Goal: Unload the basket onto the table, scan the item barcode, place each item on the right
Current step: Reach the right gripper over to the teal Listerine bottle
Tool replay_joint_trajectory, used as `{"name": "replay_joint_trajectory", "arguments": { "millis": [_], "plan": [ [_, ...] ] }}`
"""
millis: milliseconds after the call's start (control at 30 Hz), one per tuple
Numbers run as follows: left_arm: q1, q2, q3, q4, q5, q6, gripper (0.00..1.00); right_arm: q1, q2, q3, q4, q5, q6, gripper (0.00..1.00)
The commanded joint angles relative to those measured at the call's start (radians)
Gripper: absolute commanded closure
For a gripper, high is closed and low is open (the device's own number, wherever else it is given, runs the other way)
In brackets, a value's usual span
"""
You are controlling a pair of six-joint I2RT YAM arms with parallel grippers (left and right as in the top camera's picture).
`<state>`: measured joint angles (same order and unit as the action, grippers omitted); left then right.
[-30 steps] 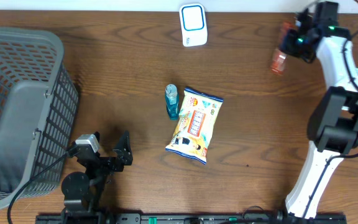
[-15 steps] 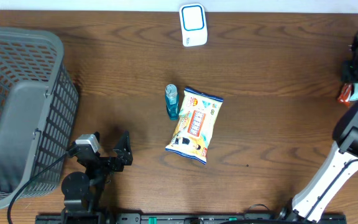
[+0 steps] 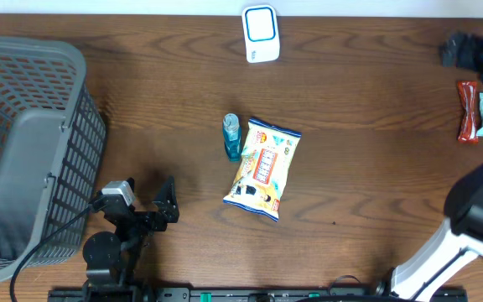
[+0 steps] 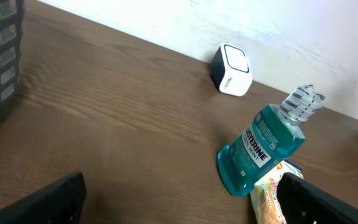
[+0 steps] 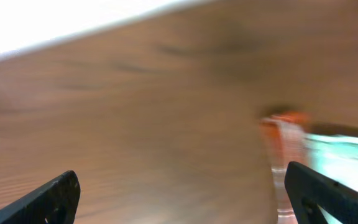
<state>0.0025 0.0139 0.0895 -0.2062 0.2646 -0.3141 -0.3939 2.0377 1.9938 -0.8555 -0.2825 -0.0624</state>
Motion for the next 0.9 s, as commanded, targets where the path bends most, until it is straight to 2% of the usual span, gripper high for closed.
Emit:
{"name": "replay_joint_trajectory", "arguments": {
  "millis": [0, 167, 333, 400, 533, 600, 767, 867],
  "plan": [
    [-0.003, -0.003, -0.016, -0.021, 0.012, 0.002, 0.02, 0.111, -0.09, 0.009, -0.048, -0.25, 0.247, 0.01],
    [-0.003, -0.003, -0.016, -0.021, 0.012, 0.002, 0.02, 0.294, -0.098, 0.006, -0.163, -0.299, 0.483, 0.01],
    [-0.003, -0.003, -0.016, -0.021, 0.012, 0.002, 0.02, 0.495, -0.076, 0.006, -0.254, -0.351, 0.495, 0.01],
    [-0.003, -0.003, -0.016, -0.021, 0.012, 0.002, 0.02, 0.578, -0.072, 0.006, -0.256, -0.332, 0.41, 0.01],
    [-0.003, -0.003, -0.016, -0.021, 0.012, 0.002, 0.02, 0.721, -0.072, 0.006, -0.237, -0.168, 0.246, 0.01],
    [-0.003, -0.003, -0.016, -0.021, 0.012, 0.002, 0.02, 0.795, -0.072, 0.006, -0.245, -0.091, 0.092, 0.01],
    [-0.003, -0.003, -0.016, -0.021, 0.012, 0.002, 0.02, 0.898, -0.072, 0.006, -0.297, -0.09, -0.048, 0.01],
    [-0.003, -0.003, -0.016, -0.021, 0.012, 0.002, 0.02, 0.942, -0.072, 0.006, -0.315, -0.082, -0.209, 0.01]
  ]
}}
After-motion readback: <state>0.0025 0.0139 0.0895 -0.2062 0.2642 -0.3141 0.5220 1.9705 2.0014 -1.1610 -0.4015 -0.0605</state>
